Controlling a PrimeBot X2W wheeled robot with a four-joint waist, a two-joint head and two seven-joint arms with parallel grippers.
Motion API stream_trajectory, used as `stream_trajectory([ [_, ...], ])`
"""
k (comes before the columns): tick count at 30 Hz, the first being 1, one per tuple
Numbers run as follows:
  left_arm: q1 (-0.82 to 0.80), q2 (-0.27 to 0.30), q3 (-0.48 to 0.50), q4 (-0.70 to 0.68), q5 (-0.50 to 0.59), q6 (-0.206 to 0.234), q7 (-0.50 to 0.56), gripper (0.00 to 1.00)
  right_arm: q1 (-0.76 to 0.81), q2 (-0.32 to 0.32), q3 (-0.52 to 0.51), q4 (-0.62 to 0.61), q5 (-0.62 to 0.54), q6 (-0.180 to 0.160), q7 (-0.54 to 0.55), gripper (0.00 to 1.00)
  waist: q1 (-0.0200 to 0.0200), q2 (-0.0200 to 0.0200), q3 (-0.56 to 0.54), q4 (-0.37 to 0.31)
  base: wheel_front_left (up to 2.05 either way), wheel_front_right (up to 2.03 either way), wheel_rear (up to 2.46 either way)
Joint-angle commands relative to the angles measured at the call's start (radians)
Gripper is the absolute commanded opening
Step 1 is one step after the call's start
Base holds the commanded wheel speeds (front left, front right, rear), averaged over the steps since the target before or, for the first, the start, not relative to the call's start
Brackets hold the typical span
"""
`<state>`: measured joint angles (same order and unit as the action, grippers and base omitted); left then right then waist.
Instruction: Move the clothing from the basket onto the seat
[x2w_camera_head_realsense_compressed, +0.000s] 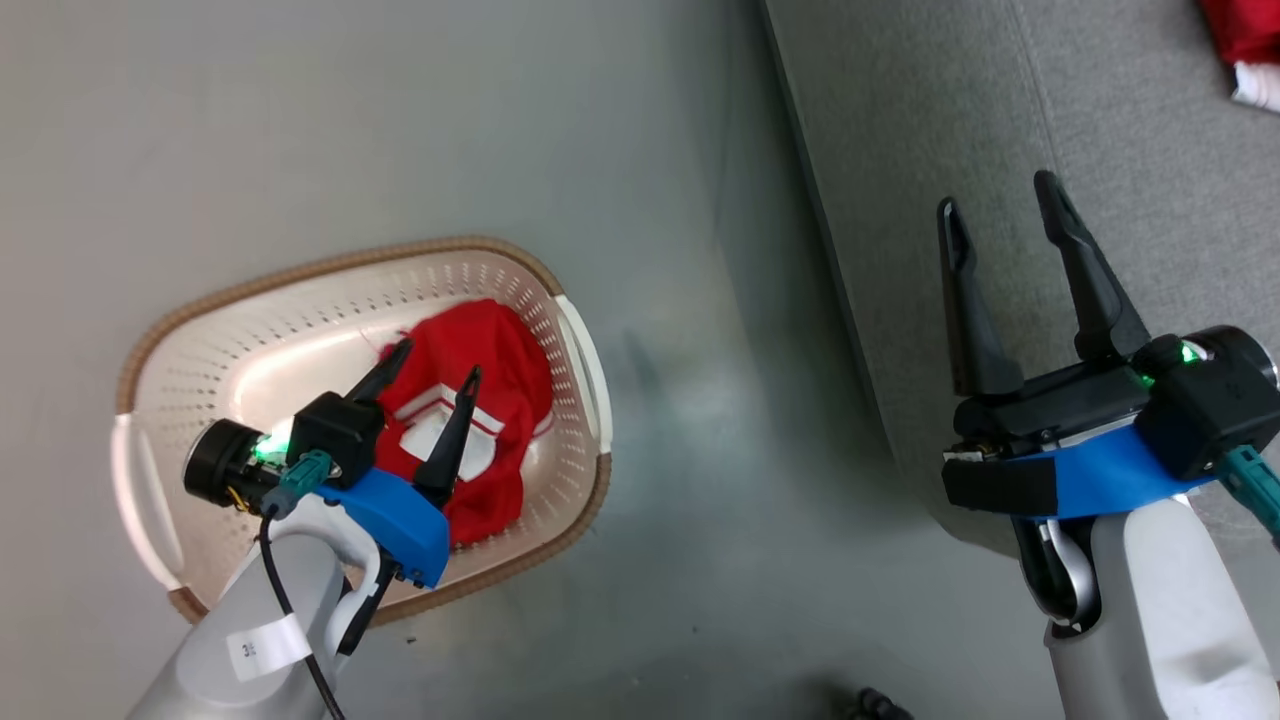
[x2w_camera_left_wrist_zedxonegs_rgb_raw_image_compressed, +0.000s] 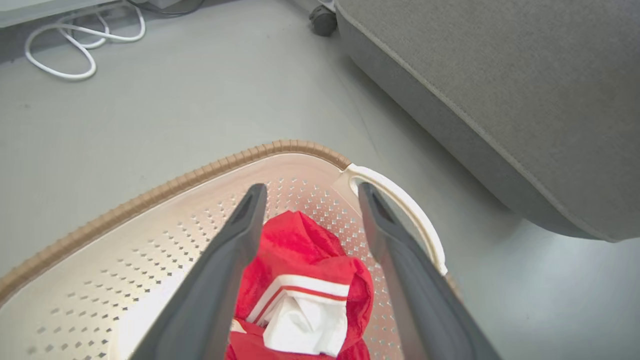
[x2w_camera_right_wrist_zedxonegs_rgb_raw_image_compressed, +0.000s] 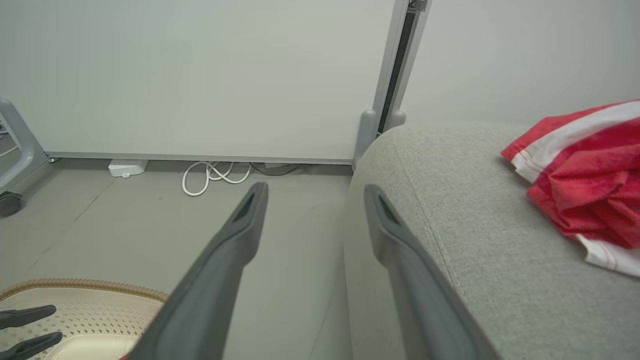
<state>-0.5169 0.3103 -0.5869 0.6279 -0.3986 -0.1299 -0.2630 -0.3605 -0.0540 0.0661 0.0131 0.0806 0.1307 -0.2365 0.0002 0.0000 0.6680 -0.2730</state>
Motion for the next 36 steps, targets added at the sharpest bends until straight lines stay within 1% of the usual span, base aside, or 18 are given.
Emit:
stream_trajectory([
  [1, -0.034, 0.013, -0.024, 0.013, -0.007, -0.001, -0.003, 1.00, -0.021, 0.005, 0.001, -0.009, 0.003, 0.000, -0.007, 1.00, -0.0002, 0.0000, 0.076, -0.040, 0.00, 0.00, 0.00],
  [6, -0.087, 0.052, -0.123, 0.061, -0.037, -0.001, -0.003, 1.00, -0.034, 0.005, 0.005, -0.014, 0.030, 0.000, -0.019, 1.00, -0.0002, 0.0000, 0.142, -0.058, 0.00, 0.00, 0.00],
  [10, -0.122, 0.077, -0.160, 0.080, -0.058, -0.001, -0.003, 1.00, -0.042, 0.005, 0.009, -0.022, 0.048, 0.000, -0.023, 1.00, -0.0002, 0.0000, 0.189, -0.066, 0.00, 0.00, 0.00],
  [17, -0.161, 0.103, -0.226, 0.094, -0.079, -0.001, -0.003, 1.00, -0.059, 0.005, 0.014, -0.013, 0.068, 0.000, -0.029, 1.00, -0.0002, 0.0000, 0.241, -0.076, 0.00, 0.00, 0.00],
  [21, -0.186, 0.120, -0.267, 0.117, -0.057, -0.001, -0.003, 1.00, -0.071, 0.005, 0.023, -0.022, 0.086, 0.000, -0.030, 1.00, -0.0002, 0.0000, 0.258, -0.079, 0.00, 0.00, 0.00],
  [26, -0.229, 0.121, -0.297, 0.170, -0.014, -0.001, -0.003, 1.00, -0.073, 0.005, 0.030, -0.035, 0.094, 0.000, -0.030, 1.00, -0.0002, 0.0000, 0.281, -0.087, 0.00, 0.00, 0.00],
  [29, -0.251, 0.117, -0.308, 0.211, 0.019, 0.009, -0.003, 1.00, -0.073, 0.005, 0.032, -0.039, 0.101, 0.000, -0.030, 1.00, -0.0002, 0.0000, 0.291, -0.092, 0.00, 0.00, 0.00],
  [33, -0.287, 0.109, -0.325, 0.279, 0.059, 0.041, -0.003, 1.00, -0.075, 0.005, 0.039, -0.042, 0.110, 0.000, -0.030, 1.00, -0.0002, 0.0000, 0.300, -0.101, 0.00, 0.00, 0.00],
  [34, -0.287, 0.109, -0.325, 0.279, 0.059, 0.041, -0.003, 1.00, -0.075, 0.005, 0.039, -0.042, 0.110, 0.000, -0.030, 1.00, -0.0002, 0.0000, 0.300, -0.101, 0.00, 0.00, 0.00],
  [36, -0.305, 0.103, -0.336, 0.321, 0.079, 0.067, 0.003, 1.00, -0.076, 0.005, 0.043, -0.042, 0.115, 0.000, -0.030, 1.00, -0.0002, 0.0000, 0.303, -0.104, 0.00, 0.00, 0.00],
])
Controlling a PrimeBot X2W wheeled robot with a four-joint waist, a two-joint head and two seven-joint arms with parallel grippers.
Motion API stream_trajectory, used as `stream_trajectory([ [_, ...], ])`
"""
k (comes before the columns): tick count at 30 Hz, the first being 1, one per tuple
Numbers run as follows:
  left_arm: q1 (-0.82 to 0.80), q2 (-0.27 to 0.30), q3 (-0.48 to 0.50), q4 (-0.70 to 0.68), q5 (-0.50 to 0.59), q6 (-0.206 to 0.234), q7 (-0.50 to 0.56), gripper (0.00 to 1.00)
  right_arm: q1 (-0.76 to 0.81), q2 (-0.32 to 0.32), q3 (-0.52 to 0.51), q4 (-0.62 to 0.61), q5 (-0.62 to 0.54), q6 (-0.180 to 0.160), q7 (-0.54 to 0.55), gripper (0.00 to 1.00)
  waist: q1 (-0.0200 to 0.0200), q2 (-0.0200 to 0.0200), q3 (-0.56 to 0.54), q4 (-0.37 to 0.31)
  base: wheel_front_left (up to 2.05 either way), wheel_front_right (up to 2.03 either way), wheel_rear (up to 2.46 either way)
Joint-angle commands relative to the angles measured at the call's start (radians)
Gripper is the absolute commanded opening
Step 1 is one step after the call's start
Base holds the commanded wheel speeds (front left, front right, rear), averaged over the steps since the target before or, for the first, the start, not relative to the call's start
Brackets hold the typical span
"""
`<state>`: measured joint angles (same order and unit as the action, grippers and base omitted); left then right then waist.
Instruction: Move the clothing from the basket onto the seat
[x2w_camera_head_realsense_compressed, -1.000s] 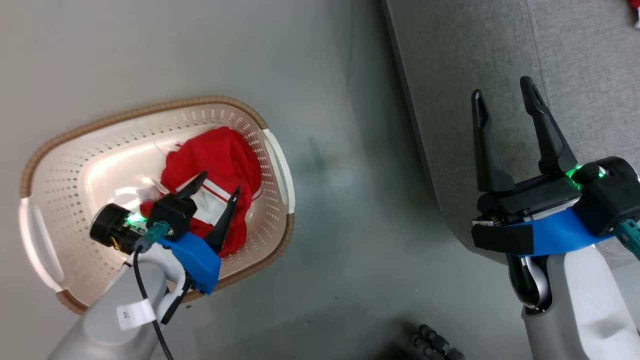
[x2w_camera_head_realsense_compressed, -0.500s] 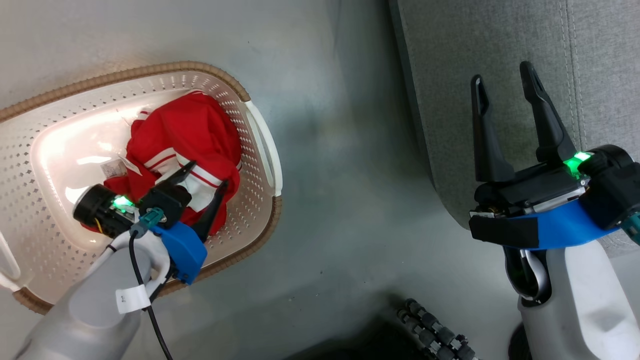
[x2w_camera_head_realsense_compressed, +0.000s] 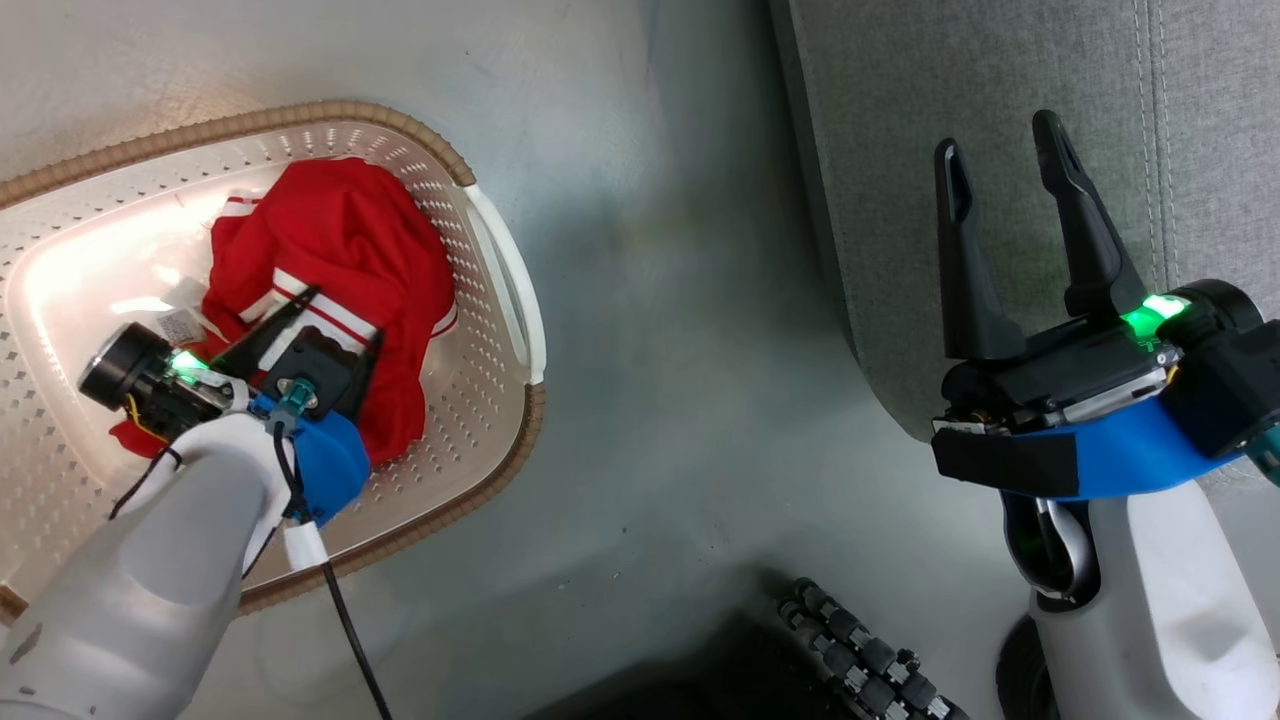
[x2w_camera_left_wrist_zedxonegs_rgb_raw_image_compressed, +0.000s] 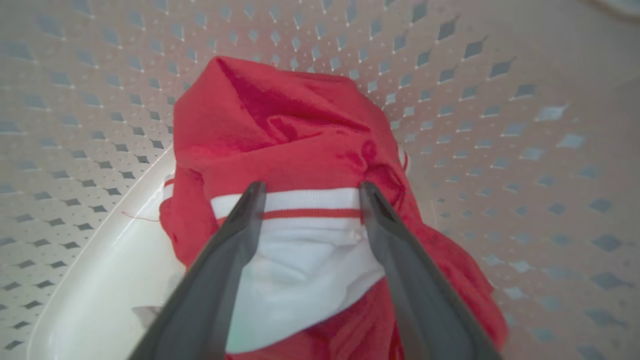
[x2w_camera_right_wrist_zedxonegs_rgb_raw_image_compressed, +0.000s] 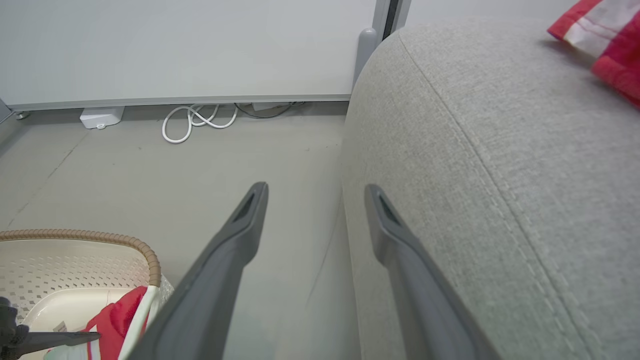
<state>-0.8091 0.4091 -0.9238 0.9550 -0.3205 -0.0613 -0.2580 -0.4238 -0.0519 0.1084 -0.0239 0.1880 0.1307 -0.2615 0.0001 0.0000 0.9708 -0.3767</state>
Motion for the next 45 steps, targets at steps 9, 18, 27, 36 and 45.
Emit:
stream_trajectory([
  [9, -0.070, -0.023, -0.025, 0.091, 0.041, 0.068, 0.000, 1.00, -0.011, 0.003, 0.003, -0.002, 0.027, 0.000, -0.005, 1.00, -0.0001, 0.0000, 0.004, -0.005, 0.00, 0.00, 0.00],
  [18, -0.079, -0.053, -0.082, 0.115, 0.070, 0.001, -0.006, 1.00, -0.017, 0.003, 0.011, -0.004, 0.052, 0.000, -0.005, 1.00, -0.0001, 0.0000, 0.002, -0.009, 0.00, 0.00, 0.00],
  [27, -0.109, -0.082, -0.086, 0.197, 0.071, 0.077, 0.005, 1.00, 0.002, 0.003, 0.002, -0.014, 0.049, 0.000, -0.005, 1.00, -0.0001, 0.0000, 0.002, -0.005, 0.00, 0.00, 0.00],
  [36, -0.139, -0.092, -0.097, 0.256, 0.067, 0.093, 0.023, 1.00, 0.017, 0.003, 0.003, -0.018, 0.053, 0.000, -0.005, 1.00, -0.0001, 0.0000, 0.004, -0.001, 0.00, 0.00, 0.00],
  [45, -0.136, -0.106, -0.081, 0.282, 0.030, 0.082, 0.030, 0.00, 0.008, 0.003, 0.010, -0.013, 0.054, 0.000, -0.005, 1.00, -0.0001, 0.0000, 0.001, -0.001, 0.00, 0.00, 0.00],
])
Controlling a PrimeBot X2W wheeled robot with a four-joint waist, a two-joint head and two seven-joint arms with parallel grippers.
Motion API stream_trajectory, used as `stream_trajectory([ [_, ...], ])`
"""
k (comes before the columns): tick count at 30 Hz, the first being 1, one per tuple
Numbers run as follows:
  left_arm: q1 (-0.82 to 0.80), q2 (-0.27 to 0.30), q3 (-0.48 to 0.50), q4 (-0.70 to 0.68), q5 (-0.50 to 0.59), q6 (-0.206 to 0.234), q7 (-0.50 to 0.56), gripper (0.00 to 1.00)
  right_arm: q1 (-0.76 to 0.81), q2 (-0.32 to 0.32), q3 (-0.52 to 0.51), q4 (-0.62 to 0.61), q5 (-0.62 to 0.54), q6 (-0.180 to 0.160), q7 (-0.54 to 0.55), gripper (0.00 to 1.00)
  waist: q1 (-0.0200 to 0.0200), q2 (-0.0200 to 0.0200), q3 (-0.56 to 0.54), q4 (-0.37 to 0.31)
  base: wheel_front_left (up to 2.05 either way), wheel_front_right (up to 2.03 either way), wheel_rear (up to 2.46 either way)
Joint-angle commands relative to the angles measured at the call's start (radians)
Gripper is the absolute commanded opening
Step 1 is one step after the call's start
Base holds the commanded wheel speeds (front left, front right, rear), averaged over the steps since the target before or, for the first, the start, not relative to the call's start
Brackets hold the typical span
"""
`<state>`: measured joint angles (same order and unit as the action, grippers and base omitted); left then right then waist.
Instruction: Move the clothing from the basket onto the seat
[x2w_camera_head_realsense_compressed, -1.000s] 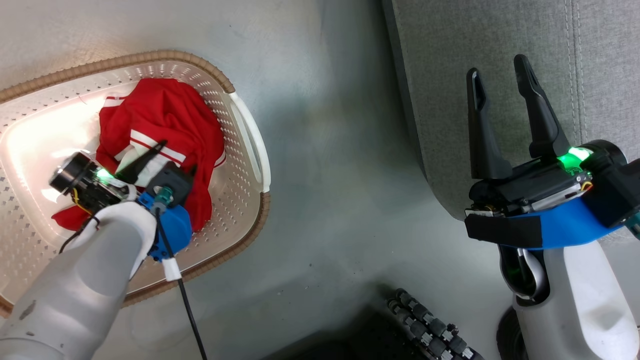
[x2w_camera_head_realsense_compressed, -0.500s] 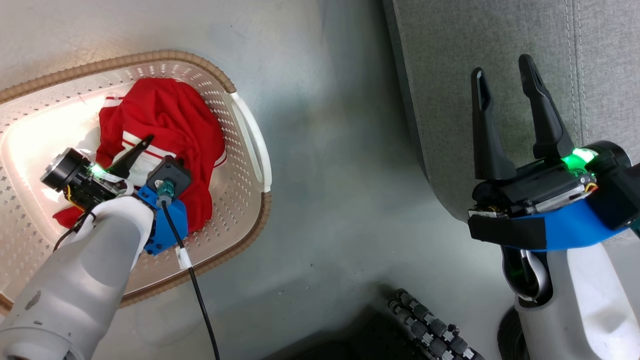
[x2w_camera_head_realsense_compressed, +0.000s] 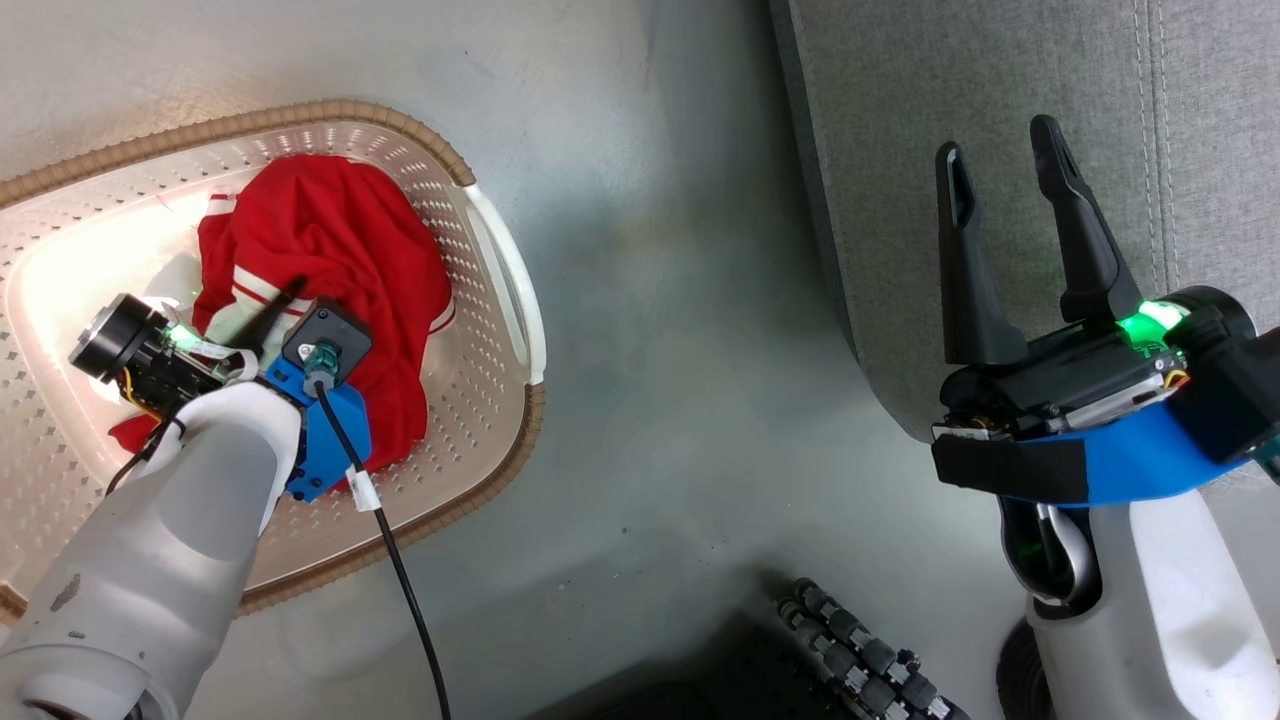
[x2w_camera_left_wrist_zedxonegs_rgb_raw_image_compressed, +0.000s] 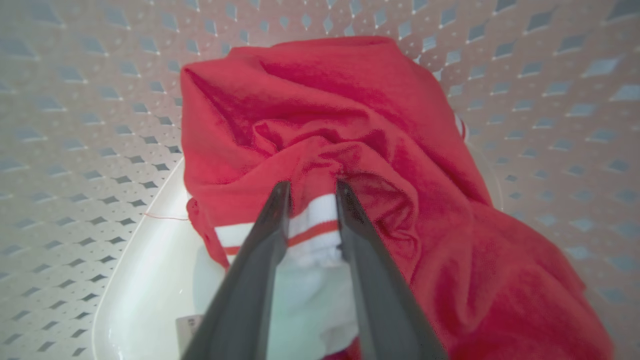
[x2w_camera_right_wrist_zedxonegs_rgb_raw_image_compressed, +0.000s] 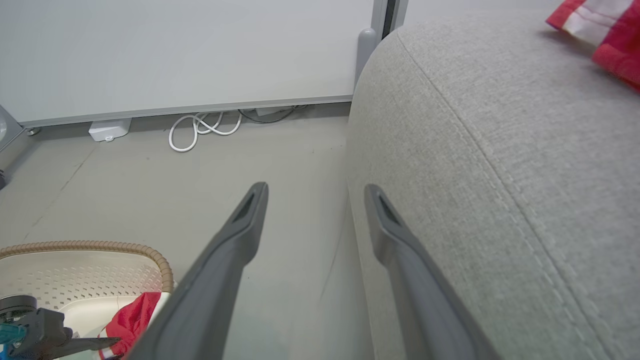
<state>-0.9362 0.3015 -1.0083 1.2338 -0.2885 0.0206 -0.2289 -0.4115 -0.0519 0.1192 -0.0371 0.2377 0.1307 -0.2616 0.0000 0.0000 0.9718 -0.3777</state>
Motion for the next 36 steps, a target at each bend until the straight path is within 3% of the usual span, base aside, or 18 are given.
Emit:
stream_trajectory([
  [1, -0.008, 0.000, 0.002, 0.005, -0.004, -0.001, 0.000, 0.00, -0.005, 0.003, -0.002, 0.001, 0.004, 0.000, -0.005, 1.00, 0.0000, 0.0000, -0.001, 0.000, 0.00, 0.00, 0.00],
  [22, 0.007, -0.031, 0.008, 0.004, -0.056, -0.014, -0.022, 0.00, -0.025, 0.003, 0.002, 0.013, -0.013, 0.000, -0.005, 1.00, 0.0000, 0.0000, -0.052, 0.019, 0.00, 0.00, 0.00],
  [32, 0.097, -0.089, 0.070, -0.109, -0.123, 0.004, -0.037, 0.00, -0.009, 0.002, -0.017, 0.040, -0.077, 0.000, -0.005, 1.00, 0.0000, 0.0000, -0.224, 0.111, 0.00, 0.00, 0.00],
  [36, 0.204, -0.099, 0.131, -0.265, -0.146, 0.007, -0.037, 0.00, 0.023, 0.002, -0.026, 0.078, -0.112, 0.000, -0.004, 1.00, 0.0000, 0.0000, -0.378, 0.177, 0.00, 0.00, 0.00],
])
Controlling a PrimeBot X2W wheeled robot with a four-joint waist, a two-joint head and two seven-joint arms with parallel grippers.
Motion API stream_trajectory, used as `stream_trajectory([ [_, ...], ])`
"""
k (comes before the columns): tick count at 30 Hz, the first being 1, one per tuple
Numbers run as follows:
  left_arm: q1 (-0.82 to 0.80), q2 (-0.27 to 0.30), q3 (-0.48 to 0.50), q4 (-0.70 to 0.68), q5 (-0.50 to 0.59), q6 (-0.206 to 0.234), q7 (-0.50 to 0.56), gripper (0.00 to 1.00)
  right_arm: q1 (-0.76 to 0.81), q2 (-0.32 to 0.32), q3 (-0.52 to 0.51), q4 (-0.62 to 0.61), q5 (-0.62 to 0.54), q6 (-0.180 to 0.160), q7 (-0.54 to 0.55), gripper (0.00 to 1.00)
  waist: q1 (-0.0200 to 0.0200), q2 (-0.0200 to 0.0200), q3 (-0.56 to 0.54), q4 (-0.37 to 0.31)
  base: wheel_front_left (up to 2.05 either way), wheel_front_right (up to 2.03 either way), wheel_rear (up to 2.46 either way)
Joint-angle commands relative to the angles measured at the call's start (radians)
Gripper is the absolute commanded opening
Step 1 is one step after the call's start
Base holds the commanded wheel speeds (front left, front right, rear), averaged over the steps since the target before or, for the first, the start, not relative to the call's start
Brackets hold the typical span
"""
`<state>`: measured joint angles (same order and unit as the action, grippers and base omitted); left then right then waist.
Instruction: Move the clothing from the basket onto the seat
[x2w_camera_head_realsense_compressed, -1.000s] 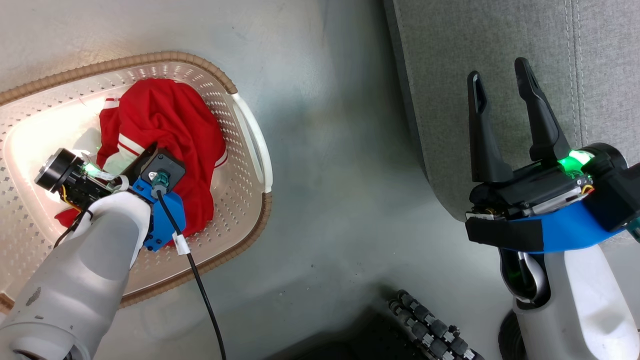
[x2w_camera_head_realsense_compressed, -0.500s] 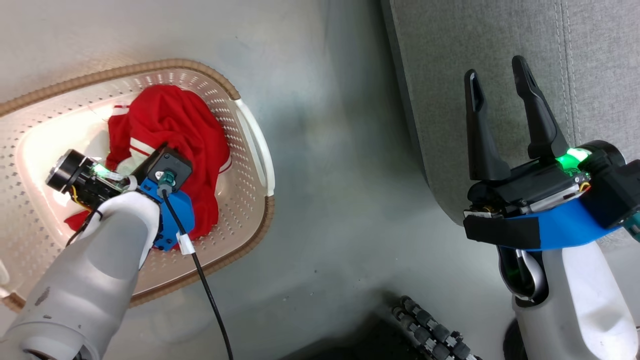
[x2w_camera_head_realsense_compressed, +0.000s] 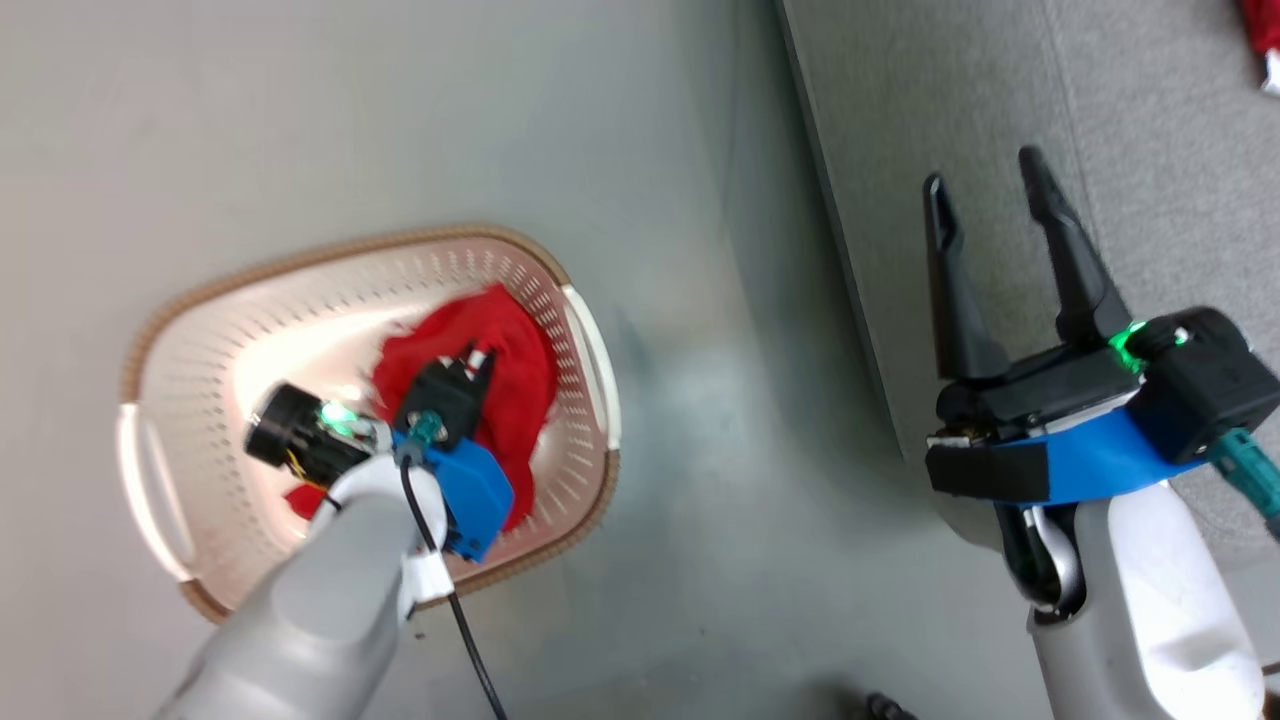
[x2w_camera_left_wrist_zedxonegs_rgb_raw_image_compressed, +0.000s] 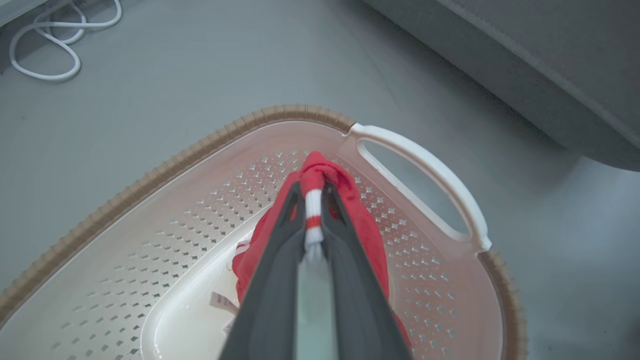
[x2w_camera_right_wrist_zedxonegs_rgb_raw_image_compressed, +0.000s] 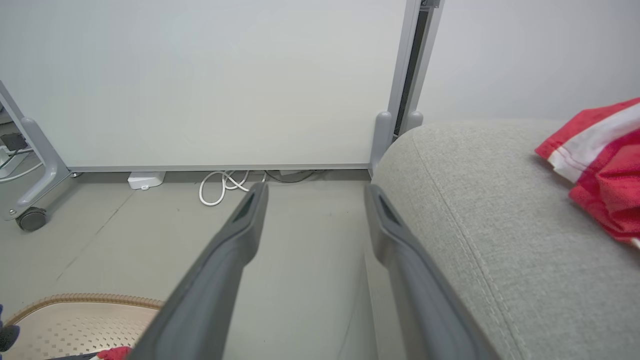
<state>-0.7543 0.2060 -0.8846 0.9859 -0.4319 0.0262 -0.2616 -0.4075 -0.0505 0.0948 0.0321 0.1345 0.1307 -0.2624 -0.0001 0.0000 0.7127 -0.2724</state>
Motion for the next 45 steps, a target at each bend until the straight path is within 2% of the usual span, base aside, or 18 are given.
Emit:
stream_trajectory([
  [1, 0.045, -0.006, 0.025, -0.055, -0.009, -0.010, -0.005, 0.00, 0.026, 0.000, -0.002, 0.018, -0.015, 0.000, -0.002, 1.00, 0.0001, 0.0000, -0.149, 0.084, 0.00, 0.00, 0.00],
  [4, 0.123, -0.012, 0.064, -0.144, -0.004, -0.026, -0.004, 0.00, 0.049, -0.001, -0.007, 0.043, -0.028, 0.000, 0.006, 1.00, 0.0001, 0.0000, -0.250, 0.123, 0.00, 0.00, 0.00],
  [5, 0.123, -0.012, 0.064, -0.144, -0.004, -0.026, -0.004, 0.00, 0.049, -0.001, -0.007, 0.043, -0.028, 0.000, 0.006, 1.00, 0.0001, 0.0000, -0.250, 0.123, 0.00, 0.00, 0.00],
  [6, 0.169, -0.012, 0.089, -0.186, 0.005, -0.041, -0.005, 0.00, 0.067, -0.003, -0.011, 0.050, -0.034, 0.000, 0.016, 1.00, 0.0001, 0.0000, -0.309, 0.149, 0.00, 0.00, 0.00],
  [9, 0.222, -0.021, 0.123, -0.232, 0.016, -0.067, -0.005, 0.00, 0.097, -0.006, -0.015, 0.054, -0.036, 0.000, 0.034, 1.00, 0.0001, 0.0000, -0.385, 0.183, 0.00, 0.00, 0.00],
  [23, 0.307, -0.082, 0.207, -0.351, 0.073, -0.147, -0.005, 0.00, 0.239, -0.013, -0.047, 0.057, -0.027, 0.000, 0.093, 1.00, 0.0001, 0.0000, -0.607, 0.330, 0.00, 0.00, 0.00],
  [33, 0.232, -0.119, 0.174, -0.331, 0.041, -0.159, -0.005, 0.00, 0.301, -0.006, -0.030, 0.077, -0.012, 0.000, 0.109, 1.00, 0.0001, 0.0000, -0.716, 0.354, 0.00, 0.00, 0.00],
  [45, 0.030, -0.145, 0.011, -0.277, -0.153, -0.157, 0.023, 0.00, 0.312, -0.005, -0.003, 0.088, -0.003, 0.000, 0.124, 1.00, 0.0001, 0.0000, -0.751, 0.338, 0.00, 0.00, 0.00],
])
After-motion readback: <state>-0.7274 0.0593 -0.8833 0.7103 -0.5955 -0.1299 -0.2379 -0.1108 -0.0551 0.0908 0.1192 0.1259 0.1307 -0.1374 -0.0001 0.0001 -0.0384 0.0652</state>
